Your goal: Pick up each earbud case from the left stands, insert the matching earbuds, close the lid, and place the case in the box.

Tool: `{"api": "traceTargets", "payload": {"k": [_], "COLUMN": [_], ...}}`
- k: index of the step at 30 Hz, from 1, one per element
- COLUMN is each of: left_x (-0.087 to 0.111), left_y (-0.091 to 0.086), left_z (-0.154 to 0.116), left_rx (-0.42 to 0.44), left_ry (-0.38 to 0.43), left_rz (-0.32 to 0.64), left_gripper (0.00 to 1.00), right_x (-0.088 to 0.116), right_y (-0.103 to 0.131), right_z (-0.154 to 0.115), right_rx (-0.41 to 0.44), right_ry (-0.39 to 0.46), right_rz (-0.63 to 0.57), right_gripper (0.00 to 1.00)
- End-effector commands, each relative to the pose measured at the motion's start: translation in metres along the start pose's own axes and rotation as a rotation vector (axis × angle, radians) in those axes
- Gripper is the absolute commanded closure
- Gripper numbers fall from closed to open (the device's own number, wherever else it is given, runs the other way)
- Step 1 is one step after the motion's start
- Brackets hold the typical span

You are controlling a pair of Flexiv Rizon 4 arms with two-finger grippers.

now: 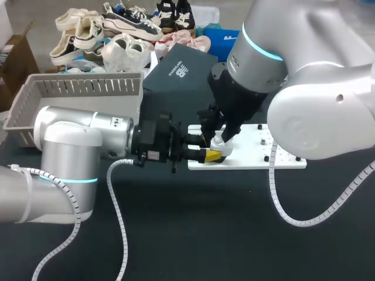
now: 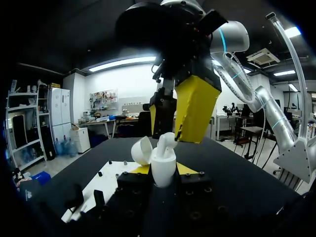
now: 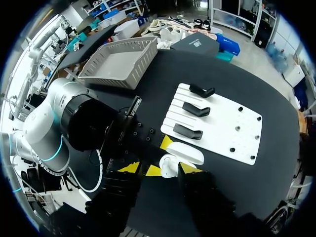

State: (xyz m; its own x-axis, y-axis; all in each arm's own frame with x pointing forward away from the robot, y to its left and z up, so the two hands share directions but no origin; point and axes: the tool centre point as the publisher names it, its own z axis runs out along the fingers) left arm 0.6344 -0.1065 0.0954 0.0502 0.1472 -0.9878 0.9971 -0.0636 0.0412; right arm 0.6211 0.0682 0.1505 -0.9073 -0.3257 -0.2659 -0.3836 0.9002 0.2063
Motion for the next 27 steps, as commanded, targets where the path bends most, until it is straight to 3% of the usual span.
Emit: {"api": "traceTargets", "payload": {"k": [1,4,7,16,27], "left_x": [0.001,0.001,0.001,0.001,0.001], "left_y": [0.0,0.0,0.0,0.0,0.0], "left_z": [0.0,0.0,0.0,0.0,0.0], "left_rx": [-0.002,-0.002,-0.002,-0.002,-0.002], "left_ry": [-0.002,-0.002,-0.002,-0.002,-0.002], "left_rz": [0.001,0.001,0.001,0.001,0.001], "left_gripper": [1.0,1.0,1.0,1.0,1.0], "right_x": [0.006,0.007,0.009,0.021,0.029], "right_y": [0.0,-0.001,-0.003,-0.013,-0.033], "right_z": [-0.006,-0.007,-0.01,-0.023,-0.016], "right_rx": [0.007,0.012,0.018,0.065,0.109], "right_ry": [-0.013,-0.016,-0.022,-0.037,-0.008], "right_rz": [0.003,0.006,0.014,0.049,0.11], "right_gripper": [0.52,0.32,0.23,0.17,0.15]}}
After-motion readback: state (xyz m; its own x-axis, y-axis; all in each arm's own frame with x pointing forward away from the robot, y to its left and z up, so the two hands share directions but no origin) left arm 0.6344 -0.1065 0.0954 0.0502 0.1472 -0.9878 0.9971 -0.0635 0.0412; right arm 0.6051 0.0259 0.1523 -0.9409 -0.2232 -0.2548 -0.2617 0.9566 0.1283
